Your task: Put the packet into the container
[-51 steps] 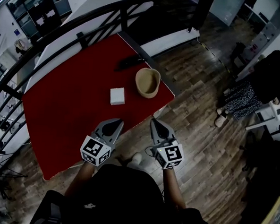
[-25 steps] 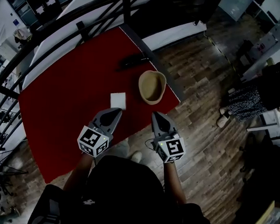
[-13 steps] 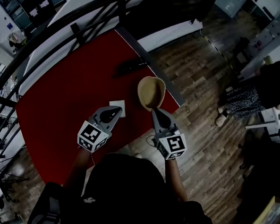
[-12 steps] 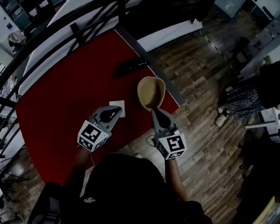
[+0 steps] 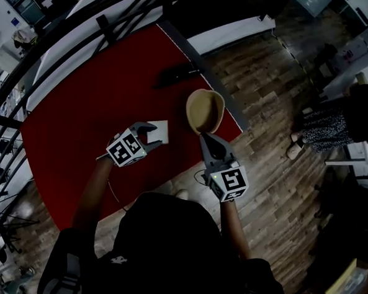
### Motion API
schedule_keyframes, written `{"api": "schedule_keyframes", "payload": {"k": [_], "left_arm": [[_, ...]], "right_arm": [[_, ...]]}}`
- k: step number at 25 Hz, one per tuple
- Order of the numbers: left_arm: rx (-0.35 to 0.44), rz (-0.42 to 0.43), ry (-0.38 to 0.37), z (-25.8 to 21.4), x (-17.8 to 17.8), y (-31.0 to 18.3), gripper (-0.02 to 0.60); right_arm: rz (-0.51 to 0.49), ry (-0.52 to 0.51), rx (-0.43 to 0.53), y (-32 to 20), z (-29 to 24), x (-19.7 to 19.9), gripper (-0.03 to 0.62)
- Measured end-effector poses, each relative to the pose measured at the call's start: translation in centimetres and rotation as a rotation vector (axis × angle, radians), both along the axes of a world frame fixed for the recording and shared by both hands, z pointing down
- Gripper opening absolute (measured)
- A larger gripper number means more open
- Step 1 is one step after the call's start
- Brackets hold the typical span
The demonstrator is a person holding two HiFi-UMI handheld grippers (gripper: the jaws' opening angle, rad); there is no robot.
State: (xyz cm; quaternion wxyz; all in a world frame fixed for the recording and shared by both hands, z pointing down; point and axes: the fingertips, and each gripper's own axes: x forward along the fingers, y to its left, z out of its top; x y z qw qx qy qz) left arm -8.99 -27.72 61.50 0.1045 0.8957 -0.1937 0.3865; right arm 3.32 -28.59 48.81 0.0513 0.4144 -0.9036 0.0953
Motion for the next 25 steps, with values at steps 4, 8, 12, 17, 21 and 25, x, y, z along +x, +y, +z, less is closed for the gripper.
{"api": "schedule_keyframes", "payload": {"k": [4,8,12,17,21,25], "left_arm": [[-0.036,0.069,-0.114,3.1,-0.4,-0.6,0.309],[-0.061,0.148,-0.176,5.4,-0.6,-1.0,0.43],[-0.072,0.219,-0.245,7.6,-1.0,-1.4,0.486],[-0.105,0.229,-0.256,9.6,-0.9,-2.3,0.491],[-0.094,0.234,-0.275,10.7,-0.9,-3.3,0.491],[-0.115,0.273,-0.319,11.5,-0.9,-2.7,0.491]], "right_arm": [[-0.002,0.001,-0.014,-0.1,0.4,0.3,0.021],[-0.002,0.012,-0.023,-0.2,0.6,0.5,0.023],[0.001,0.022,-0.034,-0.2,1.0,0.5,0.021],[-0.001,0.03,-0.056,-0.3,1.6,0.6,0.021],[-0.005,0.035,-0.07,-0.7,2.2,0.4,0.021],[-0.011,0.041,-0.079,-1.0,2.6,0.3,0.021]]}}
